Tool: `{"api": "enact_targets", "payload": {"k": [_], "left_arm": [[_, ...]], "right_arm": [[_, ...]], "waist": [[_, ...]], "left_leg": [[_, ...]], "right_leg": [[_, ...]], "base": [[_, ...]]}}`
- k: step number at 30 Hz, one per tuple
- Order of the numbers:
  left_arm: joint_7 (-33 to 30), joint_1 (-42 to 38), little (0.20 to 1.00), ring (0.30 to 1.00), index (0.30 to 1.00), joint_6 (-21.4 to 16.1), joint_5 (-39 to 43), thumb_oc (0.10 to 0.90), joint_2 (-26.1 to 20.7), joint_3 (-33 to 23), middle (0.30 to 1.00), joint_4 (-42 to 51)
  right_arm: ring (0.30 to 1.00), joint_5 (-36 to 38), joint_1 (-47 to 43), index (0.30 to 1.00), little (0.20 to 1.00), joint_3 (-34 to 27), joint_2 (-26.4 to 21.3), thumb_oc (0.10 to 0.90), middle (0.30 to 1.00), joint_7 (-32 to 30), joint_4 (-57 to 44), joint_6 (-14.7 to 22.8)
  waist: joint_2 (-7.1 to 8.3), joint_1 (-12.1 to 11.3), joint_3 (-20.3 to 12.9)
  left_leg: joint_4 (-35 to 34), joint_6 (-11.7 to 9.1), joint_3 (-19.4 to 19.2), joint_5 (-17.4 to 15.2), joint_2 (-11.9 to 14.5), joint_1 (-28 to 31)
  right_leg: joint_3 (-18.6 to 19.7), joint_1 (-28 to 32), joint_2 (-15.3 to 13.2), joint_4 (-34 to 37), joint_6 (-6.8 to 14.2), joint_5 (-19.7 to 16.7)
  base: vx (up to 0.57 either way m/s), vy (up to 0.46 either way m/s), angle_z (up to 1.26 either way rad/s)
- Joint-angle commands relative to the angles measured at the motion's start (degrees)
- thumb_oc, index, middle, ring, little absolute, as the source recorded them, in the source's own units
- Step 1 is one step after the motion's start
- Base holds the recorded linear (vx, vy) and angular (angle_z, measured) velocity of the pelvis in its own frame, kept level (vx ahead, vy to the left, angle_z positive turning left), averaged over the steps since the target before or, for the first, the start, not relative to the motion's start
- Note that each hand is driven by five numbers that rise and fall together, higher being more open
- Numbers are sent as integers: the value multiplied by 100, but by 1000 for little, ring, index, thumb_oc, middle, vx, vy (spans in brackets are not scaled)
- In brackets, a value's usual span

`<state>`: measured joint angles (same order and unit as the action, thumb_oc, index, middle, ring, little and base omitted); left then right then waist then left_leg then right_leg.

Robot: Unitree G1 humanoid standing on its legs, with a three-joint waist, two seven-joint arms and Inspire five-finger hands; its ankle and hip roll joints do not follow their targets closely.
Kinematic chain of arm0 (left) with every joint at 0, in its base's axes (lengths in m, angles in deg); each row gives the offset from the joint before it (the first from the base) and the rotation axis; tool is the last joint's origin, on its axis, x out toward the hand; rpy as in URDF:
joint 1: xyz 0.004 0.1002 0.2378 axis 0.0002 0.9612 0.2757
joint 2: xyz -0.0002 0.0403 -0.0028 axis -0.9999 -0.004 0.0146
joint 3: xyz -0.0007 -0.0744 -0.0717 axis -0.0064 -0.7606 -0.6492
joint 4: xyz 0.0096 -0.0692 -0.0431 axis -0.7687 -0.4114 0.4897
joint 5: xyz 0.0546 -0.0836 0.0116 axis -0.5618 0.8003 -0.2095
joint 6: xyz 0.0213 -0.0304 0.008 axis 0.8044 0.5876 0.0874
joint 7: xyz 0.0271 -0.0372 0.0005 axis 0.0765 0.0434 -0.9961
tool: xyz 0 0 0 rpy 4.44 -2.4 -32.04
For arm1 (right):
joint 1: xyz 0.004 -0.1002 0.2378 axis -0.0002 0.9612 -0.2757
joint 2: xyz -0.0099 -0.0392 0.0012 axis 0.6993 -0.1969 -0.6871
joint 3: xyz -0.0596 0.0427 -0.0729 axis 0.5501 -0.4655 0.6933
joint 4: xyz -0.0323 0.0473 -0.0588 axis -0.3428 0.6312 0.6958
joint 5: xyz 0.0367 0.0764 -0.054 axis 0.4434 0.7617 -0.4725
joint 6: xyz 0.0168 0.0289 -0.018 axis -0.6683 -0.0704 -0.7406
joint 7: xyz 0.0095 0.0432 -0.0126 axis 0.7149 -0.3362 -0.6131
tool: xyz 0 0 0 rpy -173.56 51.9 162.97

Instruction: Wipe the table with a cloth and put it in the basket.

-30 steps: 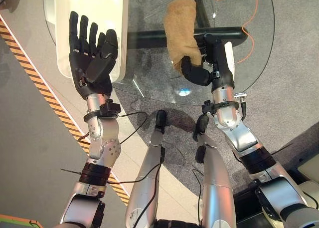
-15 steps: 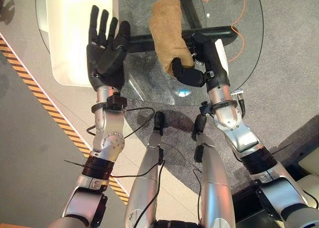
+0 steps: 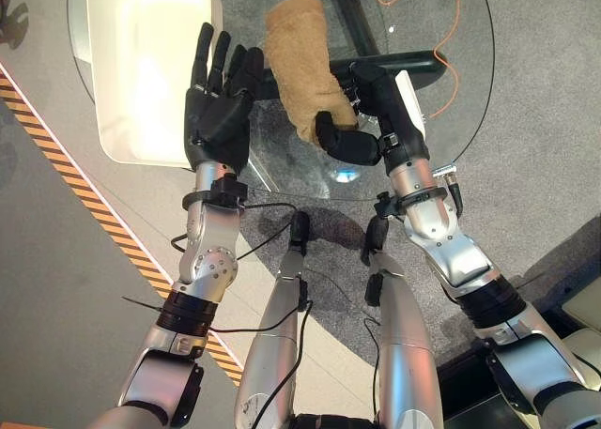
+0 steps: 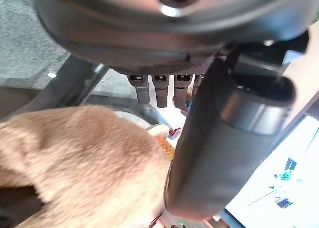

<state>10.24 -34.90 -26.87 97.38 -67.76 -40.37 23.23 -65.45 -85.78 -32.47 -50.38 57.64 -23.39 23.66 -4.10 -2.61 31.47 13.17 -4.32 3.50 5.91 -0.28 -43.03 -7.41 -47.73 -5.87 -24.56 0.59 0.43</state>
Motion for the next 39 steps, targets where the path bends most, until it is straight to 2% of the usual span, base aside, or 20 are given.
{"api": "enact_targets", "payload": {"k": [1, 10, 25, 38, 39], "left_arm": [[383, -603, 900, 900, 900, -192, -44, 800, -27, -123, 900, 740], [621, -728, 900, 900, 900, -35, 6, 800, -7, 0, 900, 754], [570, -773, 900, 900, 900, 19, -23, 800, 38, 60, 900, 797], [564, -797, 900, 900, 900, -148, -111, 800, 57, 73, 900, 794], [544, -807, 812, 825, 825, -199, -140, 712, 65, 73, 825, 794]], "right_arm": [[300, 171, -964, 300, 200, 46, 283, 100, 300, 108, -1616, 967], [300, 226, -1024, 300, 200, 167, 324, 100, 300, 219, -1641, 917], [300, 317, -1080, 300, 200, 354, 406, 100, 300, 461, -1721, 828], [300, 364, -1148, 300, 200, 412, 422, 100, 300, 483, -1757, 768], [300, 358, -1145, 300, 200, 418, 427, 100, 300, 479, -1749, 771]], "waist": [[-6, 26, -168], [-2, 31, -168], [20, 22, -168], [27, 18, -168], [28, 18, -168]], "left_leg": [[-69, 278, -473, -185, -366, 217], [-114, 263, -485, -165, -359, 230], [-148, 257, -484, -146, -362, 241], [-139, 245, -489, -155, -361, 245], [-139, 244, -489, -155, -362, 250]], "right_leg": [[-133, 437, 257, 389, 253, 154], [-150, 447, 257, 411, 255, 147], [-167, 460, 281, 437, 246, 145], [-180, 465, 272, 442, 250, 148], [-181, 471, 274, 440, 247, 153]], "base": [[0, 0, 0], [0, 0, 0], [0, 0, 0], [0, 0, 0], [0, 0, 0]]}}
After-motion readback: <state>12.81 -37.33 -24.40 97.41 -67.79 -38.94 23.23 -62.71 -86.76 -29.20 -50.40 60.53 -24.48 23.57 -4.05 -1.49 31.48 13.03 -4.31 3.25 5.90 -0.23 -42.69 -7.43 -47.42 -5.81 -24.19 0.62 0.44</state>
